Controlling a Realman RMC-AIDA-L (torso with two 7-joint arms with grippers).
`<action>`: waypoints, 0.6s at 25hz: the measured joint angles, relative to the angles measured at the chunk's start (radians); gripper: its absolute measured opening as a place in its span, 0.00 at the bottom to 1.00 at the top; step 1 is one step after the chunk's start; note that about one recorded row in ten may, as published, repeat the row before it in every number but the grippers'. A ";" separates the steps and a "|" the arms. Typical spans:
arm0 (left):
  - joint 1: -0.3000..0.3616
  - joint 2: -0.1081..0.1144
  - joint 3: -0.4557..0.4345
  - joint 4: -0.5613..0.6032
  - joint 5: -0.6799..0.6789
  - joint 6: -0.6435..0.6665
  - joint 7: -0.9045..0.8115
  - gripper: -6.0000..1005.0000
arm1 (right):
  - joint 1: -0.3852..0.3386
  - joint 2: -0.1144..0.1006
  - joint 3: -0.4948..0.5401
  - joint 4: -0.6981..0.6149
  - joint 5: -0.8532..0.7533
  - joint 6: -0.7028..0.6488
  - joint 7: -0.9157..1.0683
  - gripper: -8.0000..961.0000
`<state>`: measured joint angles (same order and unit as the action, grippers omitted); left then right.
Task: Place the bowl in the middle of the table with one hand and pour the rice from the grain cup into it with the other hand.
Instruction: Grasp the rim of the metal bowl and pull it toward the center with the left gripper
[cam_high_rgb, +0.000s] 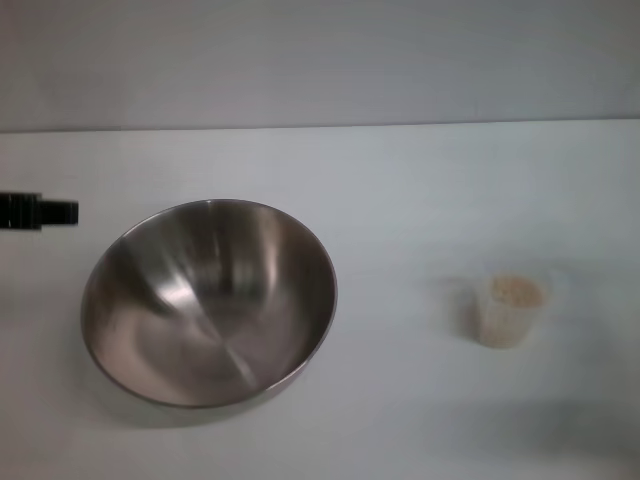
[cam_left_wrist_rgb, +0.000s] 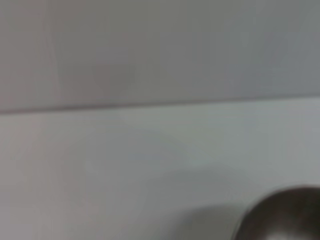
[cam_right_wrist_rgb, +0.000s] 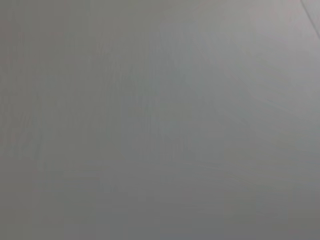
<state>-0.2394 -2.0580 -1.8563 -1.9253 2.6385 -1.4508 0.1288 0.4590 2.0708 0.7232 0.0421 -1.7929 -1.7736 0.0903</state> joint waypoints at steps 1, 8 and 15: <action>0.000 0.000 0.000 0.000 0.000 0.000 0.000 0.68 | 0.001 0.000 0.001 -0.002 0.000 0.003 0.000 0.55; -0.035 -0.002 -0.007 0.078 0.000 -0.049 0.039 0.68 | 0.003 0.000 0.002 -0.006 0.000 0.011 -0.001 0.55; -0.079 -0.004 0.000 0.210 -0.001 -0.033 0.070 0.68 | 0.003 0.001 0.011 -0.007 0.001 0.011 -0.001 0.56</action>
<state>-0.3180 -2.0618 -1.8562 -1.7149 2.6370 -1.4842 0.1988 0.4617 2.0716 0.7345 0.0350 -1.7916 -1.7623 0.0892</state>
